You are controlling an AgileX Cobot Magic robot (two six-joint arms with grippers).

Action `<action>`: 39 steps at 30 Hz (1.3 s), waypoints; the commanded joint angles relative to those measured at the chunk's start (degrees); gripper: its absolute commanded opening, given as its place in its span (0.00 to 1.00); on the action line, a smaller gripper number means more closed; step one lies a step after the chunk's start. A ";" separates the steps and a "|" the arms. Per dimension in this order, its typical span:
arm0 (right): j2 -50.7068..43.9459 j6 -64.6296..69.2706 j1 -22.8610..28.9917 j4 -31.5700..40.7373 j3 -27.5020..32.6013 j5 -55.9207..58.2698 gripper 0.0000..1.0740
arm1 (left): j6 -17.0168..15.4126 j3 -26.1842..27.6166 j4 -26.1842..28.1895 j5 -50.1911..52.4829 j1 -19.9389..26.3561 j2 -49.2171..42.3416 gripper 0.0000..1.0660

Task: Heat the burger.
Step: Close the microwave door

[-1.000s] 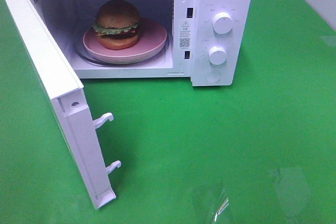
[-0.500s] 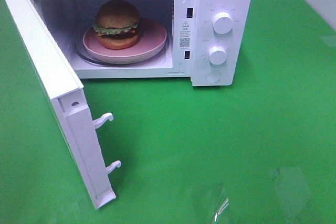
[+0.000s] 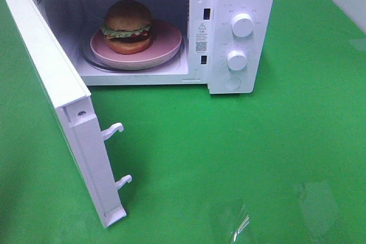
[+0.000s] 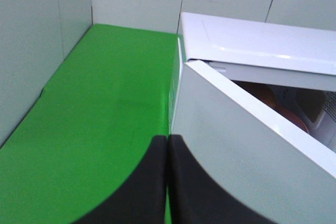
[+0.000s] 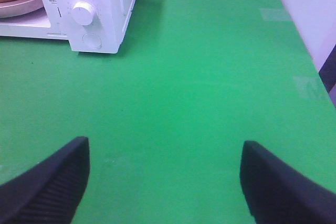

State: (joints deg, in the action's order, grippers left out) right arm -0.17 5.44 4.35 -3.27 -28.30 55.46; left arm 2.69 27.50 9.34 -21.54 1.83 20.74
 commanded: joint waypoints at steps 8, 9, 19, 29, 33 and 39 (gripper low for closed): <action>-1.55 0.06 -0.34 0.29 0.17 -0.57 0.71 | -0.40 -15.24 0.46 36.73 0.00 10.37 0.00; -1.55 0.06 -0.34 0.29 0.17 -0.57 0.71 | -0.40 -15.24 0.46 36.73 0.00 10.37 0.00; -1.55 0.06 -0.34 0.29 0.17 -0.57 0.71 | -7.56 -18.62 -7.22 50.42 0.00 25.27 0.00; -1.55 0.06 -0.34 0.29 0.17 -0.57 0.70 | -16.39 -18.56 -20.57 62.34 0.00 38.79 0.00; -1.55 0.06 -0.34 0.29 0.17 -0.57 0.70 | -19.88 -18.33 -25.90 67.04 0.00 42.97 0.00; -1.55 0.06 -0.34 0.29 0.17 -0.57 0.70 | -25.73 -13.64 -36.67 68.24 0.00 49.39 0.00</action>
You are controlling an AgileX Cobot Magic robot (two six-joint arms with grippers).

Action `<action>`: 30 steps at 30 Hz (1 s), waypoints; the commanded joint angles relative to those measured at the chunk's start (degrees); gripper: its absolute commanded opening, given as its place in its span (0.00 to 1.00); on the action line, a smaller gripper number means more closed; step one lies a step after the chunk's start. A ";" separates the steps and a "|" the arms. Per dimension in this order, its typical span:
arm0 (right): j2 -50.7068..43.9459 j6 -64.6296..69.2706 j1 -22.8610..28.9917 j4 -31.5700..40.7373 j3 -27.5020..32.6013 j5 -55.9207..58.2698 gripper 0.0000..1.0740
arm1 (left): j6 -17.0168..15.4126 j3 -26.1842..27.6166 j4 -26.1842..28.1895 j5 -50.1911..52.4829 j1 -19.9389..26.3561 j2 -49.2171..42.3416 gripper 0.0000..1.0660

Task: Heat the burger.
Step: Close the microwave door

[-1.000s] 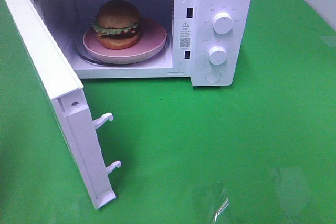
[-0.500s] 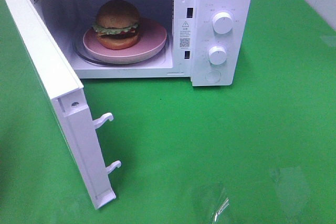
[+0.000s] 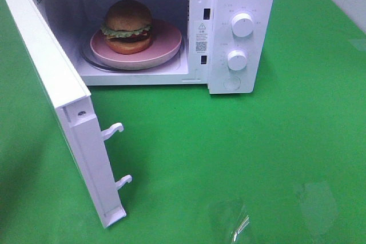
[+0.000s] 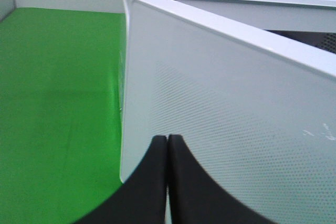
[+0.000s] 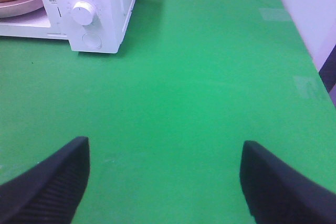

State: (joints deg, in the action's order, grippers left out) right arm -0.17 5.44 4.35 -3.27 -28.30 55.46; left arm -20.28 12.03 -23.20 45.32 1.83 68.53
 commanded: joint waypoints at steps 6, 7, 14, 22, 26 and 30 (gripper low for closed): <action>-1.55 0.06 -0.34 0.29 0.17 -0.57 0.70 | -4.35 2.86 -6.19 3.61 -0.23 5.21 0.00; -1.55 0.06 -0.34 0.29 0.17 -0.57 0.70 | -4.30 3.21 -6.19 5.16 -1.43 7.05 0.00; -1.55 0.06 -0.34 0.29 0.17 -0.57 0.70 | -2.98 5.39 -5.79 5.56 -6.99 11.75 0.00; -1.55 0.06 -0.34 0.29 0.17 -0.57 0.70 | -1.03 5.73 -2.58 10.26 -12.32 16.96 0.00; -1.55 0.06 -0.34 0.29 0.17 -0.57 0.70 | -0.63 6.82 -2.06 10.49 -13.64 19.02 0.00; -1.55 0.06 -0.34 0.29 0.17 -0.57 0.70 | -0.63 10.71 0.06 9.51 -17.07 21.14 0.00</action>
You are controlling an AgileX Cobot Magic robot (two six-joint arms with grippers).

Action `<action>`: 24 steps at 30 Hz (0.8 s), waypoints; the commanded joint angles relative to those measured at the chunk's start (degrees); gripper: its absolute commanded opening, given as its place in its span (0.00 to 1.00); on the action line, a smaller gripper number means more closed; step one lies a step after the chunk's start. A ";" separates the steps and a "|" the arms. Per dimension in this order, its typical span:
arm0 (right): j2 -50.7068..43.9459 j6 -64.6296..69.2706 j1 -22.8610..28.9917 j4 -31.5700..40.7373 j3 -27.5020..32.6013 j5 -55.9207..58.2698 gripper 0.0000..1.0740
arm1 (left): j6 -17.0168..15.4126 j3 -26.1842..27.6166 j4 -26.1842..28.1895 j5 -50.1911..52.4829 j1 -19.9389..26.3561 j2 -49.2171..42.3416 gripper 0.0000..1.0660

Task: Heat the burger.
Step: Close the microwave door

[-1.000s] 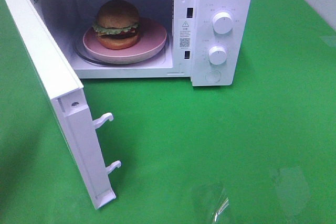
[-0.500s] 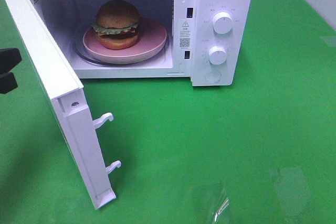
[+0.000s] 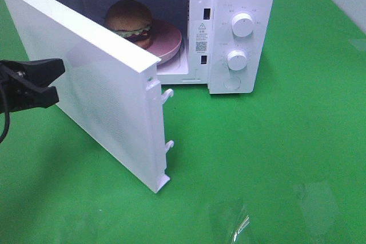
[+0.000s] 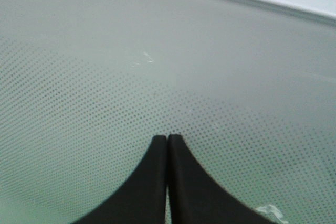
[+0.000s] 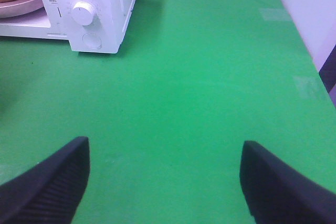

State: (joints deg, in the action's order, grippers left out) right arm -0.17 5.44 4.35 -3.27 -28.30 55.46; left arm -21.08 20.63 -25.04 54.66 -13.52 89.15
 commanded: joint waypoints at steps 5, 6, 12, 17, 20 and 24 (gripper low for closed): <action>-1.55 0.06 -0.34 0.29 0.17 -0.57 0.70 | 0.63 6.36 5.21 -1.49 -5.44 2.69 0.00; -1.55 0.06 -0.34 0.29 0.17 -0.57 0.70 | 0.63 6.36 5.21 -1.49 -5.44 2.69 0.00; -1.55 0.06 -0.34 0.29 0.17 -0.57 0.70 | 0.63 11.86 7.22 -4.70 -8.71 6.07 0.00; -1.55 0.06 -0.34 0.29 0.17 -0.57 0.70 | 2.35 16.90 10.37 -6.65 -12.66 9.51 0.00; -1.55 0.06 -0.34 0.29 0.17 -0.57 0.70 | 2.75 18.74 11.57 -7.96 -13.69 10.60 0.00; -1.55 0.06 -0.34 0.29 0.17 -0.57 0.70 | 3.61 23.49 14.38 -9.51 -16.04 13.75 0.00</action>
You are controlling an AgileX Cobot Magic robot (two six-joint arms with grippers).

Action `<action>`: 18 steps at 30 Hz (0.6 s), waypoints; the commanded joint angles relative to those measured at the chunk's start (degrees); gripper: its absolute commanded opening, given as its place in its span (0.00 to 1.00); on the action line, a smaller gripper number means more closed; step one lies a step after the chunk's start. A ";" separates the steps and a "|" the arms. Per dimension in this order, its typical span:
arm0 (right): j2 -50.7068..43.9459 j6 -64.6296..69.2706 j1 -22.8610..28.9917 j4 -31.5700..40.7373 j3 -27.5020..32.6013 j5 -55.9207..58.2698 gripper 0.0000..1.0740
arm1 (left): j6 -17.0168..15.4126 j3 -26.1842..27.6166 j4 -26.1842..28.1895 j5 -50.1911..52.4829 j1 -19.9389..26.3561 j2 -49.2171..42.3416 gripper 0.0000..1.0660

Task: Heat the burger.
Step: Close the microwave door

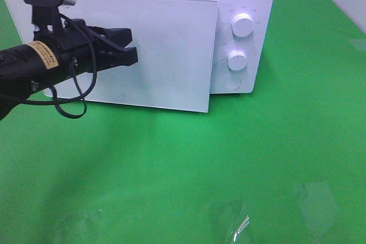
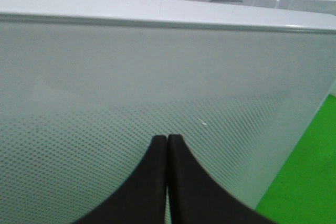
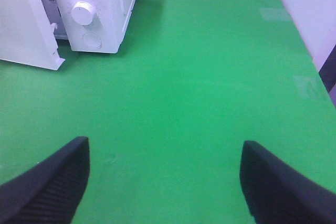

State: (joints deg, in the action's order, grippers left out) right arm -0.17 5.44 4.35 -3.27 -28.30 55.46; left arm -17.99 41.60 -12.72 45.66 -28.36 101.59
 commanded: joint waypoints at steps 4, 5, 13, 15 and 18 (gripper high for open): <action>-1.55 0.06 -0.34 0.29 0.17 -0.57 0.70 | 1.60 6.65 4.24 -1.95 -2.98 3.90 0.00; -1.55 0.06 -0.34 0.29 0.17 -0.57 0.70 | 1.60 6.65 4.24 -1.95 -2.98 3.90 0.00; -1.55 0.06 -0.34 0.29 0.17 -0.57 0.70 | 2.52 16.04 9.63 -3.32 -5.84 10.08 0.00; -1.55 0.06 -0.34 0.29 0.17 -0.57 0.70 | 3.32 17.88 9.91 -3.61 -6.47 11.23 0.00; -1.55 0.06 -0.34 0.29 0.17 -0.57 0.70 | 4.01 19.82 10.43 -4.53 -6.76 12.38 0.00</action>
State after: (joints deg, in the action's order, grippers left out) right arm -0.17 5.44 4.35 -3.27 -28.30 55.46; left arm -14.32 60.05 -6.47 40.97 -35.87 113.85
